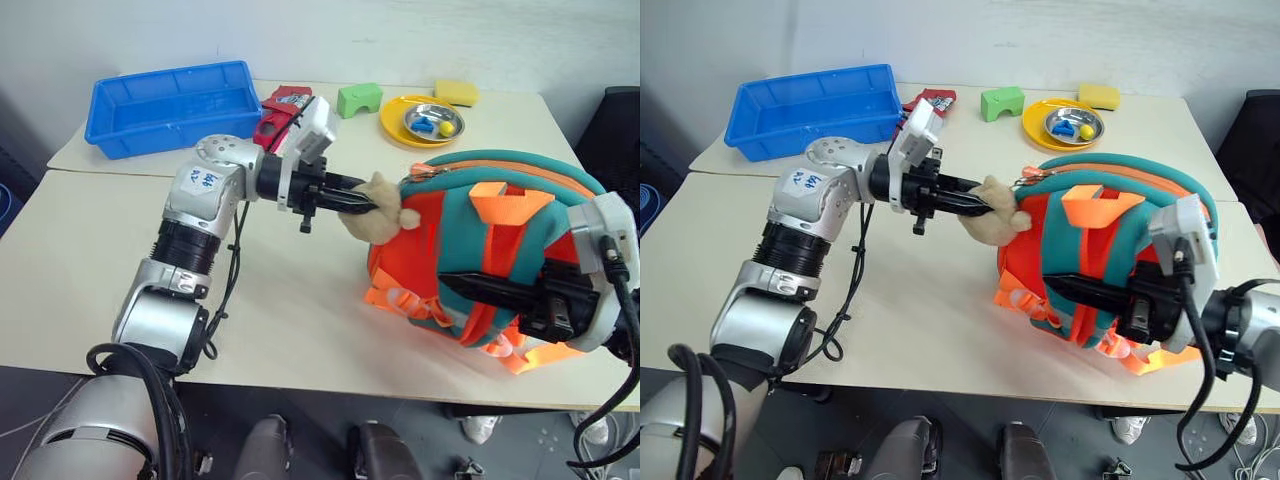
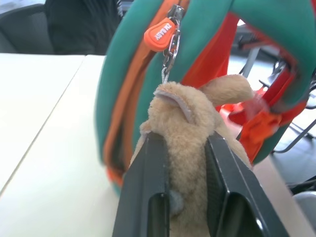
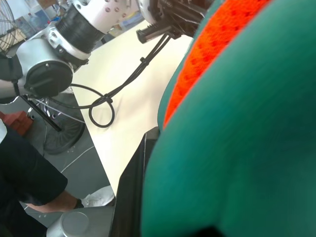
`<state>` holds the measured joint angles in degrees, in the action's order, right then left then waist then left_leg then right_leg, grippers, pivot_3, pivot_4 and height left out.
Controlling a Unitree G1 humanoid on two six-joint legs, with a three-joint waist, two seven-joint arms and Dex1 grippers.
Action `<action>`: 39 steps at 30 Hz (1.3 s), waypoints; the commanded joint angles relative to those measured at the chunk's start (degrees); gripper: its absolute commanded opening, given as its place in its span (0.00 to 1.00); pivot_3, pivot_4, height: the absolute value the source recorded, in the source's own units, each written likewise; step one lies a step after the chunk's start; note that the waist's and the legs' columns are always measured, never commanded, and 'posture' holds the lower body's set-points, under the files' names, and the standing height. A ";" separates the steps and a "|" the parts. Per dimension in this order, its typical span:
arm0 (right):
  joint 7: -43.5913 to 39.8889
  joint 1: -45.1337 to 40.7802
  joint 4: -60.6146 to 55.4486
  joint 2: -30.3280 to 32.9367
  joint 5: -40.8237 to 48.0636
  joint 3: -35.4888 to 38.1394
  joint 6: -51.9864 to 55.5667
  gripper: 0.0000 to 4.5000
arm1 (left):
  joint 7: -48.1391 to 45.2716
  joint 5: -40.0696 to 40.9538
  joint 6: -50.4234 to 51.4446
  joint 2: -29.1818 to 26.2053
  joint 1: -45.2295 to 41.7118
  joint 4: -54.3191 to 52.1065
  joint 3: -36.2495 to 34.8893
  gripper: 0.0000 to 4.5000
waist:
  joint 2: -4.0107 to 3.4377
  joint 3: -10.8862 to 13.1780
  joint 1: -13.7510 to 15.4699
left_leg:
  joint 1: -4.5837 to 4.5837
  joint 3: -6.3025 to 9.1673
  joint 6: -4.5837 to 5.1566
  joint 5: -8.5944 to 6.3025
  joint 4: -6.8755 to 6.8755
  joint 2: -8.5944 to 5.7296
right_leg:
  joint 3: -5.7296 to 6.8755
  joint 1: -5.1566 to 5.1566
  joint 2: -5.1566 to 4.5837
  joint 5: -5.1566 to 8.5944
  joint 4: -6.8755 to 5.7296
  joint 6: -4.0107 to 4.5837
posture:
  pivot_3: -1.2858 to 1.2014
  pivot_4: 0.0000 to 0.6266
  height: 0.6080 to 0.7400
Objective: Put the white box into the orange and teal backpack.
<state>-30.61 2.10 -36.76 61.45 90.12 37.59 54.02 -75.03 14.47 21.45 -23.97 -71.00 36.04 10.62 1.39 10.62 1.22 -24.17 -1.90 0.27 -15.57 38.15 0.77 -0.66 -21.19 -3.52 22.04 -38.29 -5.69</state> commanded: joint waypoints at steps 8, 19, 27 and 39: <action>-5.10 2.56 1.56 -0.35 -2.07 7.81 -0.92 0.00 | -0.78 -11.82 -24.39 0.09 0.16 19.65 3.30 0.11 | 0.00 0.00 0.03 | -0.02 -0.04 0.12 -0.07 -0.03 -0.01 | -0.01 -0.05 -0.04 0.00 0.01 0.00 | 0.52 0.24 1.00; -2.20 2.72 0.66 -4.01 -14.80 -0.13 -3.79 0.00 | 5.32 -14.30 -20.57 9.77 10.88 10.86 5.12 0.25 | 0.02 -0.01 0.40 | -0.01 -0.04 0.08 -0.05 0.06 -0.03 | -0.03 0.00 -0.08 0.00 -0.10 -0.01 | 0.52 0.24 1.00; -10.49 9.99 1.01 -1.46 -16.54 8.83 -0.34 0.51 | -4.07 -8.25 -9.82 -0.20 12.35 2.56 -0.22 0.78 | 0.00 -0.02 -0.02 | 0.00 -0.02 0.01 -0.01 0.00 -0.02 | -0.02 -0.03 -0.03 0.00 -0.28 -0.01 | 0.52 0.24 1.00; -38.63 22.43 25.84 8.90 -38.99 39.07 0.03 1.00 | -12.86 5.22 6.60 -22.45 10.18 -4.80 -12.45 1.00 | -0.03 0.02 -0.05 | 0.61 0.01 0.31 -0.23 -0.27 -0.02 | 0.07 0.70 -0.11 0.00 0.45 0.01 | 0.52 0.24 1.00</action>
<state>-67.40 25.12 -13.49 69.73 53.24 74.01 54.98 -85.99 17.88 27.66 -46.15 -59.79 31.89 -0.43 1.36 10.64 1.18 -23.46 -1.88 0.60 -15.82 37.85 0.75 -0.58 -20.36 -3.66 22.05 -37.78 -5.68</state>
